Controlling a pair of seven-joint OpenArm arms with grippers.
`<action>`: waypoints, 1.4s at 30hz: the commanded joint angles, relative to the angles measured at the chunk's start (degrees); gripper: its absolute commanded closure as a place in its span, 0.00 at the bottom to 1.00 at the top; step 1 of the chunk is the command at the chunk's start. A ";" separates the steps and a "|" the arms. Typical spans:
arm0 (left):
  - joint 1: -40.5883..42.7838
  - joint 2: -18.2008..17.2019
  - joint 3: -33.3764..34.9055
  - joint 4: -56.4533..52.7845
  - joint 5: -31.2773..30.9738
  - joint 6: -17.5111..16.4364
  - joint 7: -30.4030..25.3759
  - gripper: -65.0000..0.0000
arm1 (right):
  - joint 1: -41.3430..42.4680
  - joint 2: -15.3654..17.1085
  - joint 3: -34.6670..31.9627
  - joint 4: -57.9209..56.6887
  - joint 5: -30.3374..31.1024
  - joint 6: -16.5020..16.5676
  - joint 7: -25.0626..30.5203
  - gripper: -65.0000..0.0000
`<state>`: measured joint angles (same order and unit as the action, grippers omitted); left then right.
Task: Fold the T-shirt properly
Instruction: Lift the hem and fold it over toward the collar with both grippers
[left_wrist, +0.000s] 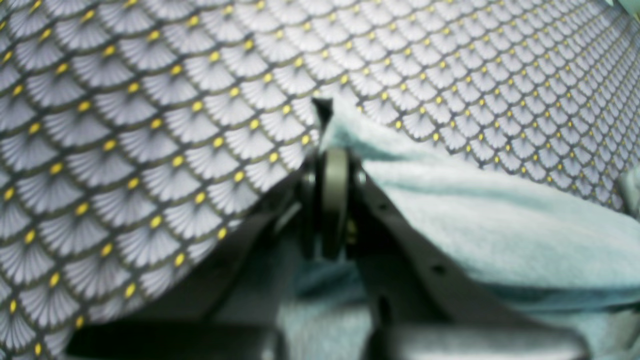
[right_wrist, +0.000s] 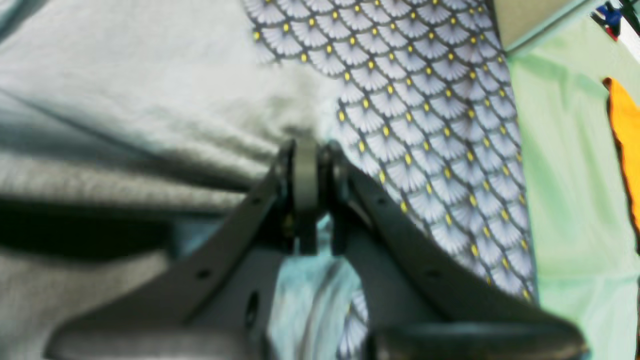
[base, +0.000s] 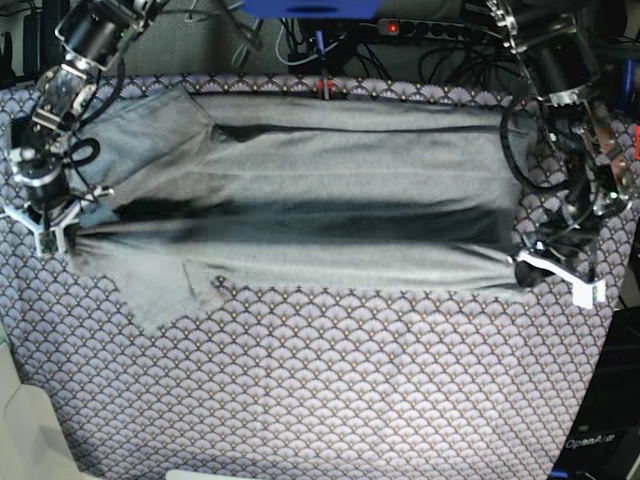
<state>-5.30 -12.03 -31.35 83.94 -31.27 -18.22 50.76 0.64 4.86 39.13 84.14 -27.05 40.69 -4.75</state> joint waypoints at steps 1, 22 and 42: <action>-0.11 -1.37 -1.75 1.90 -1.04 -0.11 -0.26 1.00 | -0.25 1.07 0.21 2.24 0.81 -0.69 1.55 1.00; 11.06 -7.44 -3.06 7.18 -13.35 -0.11 6.42 1.00 | -23.72 1.95 0.56 13.75 16.63 -0.69 5.94 1.00; 20.11 -8.58 -2.89 6.48 -15.63 -5.83 6.42 1.00 | -34.71 0.90 0.73 11.20 17.60 -0.69 16.58 1.00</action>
<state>14.85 -19.62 -33.98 89.71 -46.13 -23.83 58.08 -33.80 5.26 39.29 94.59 -10.24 40.66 9.85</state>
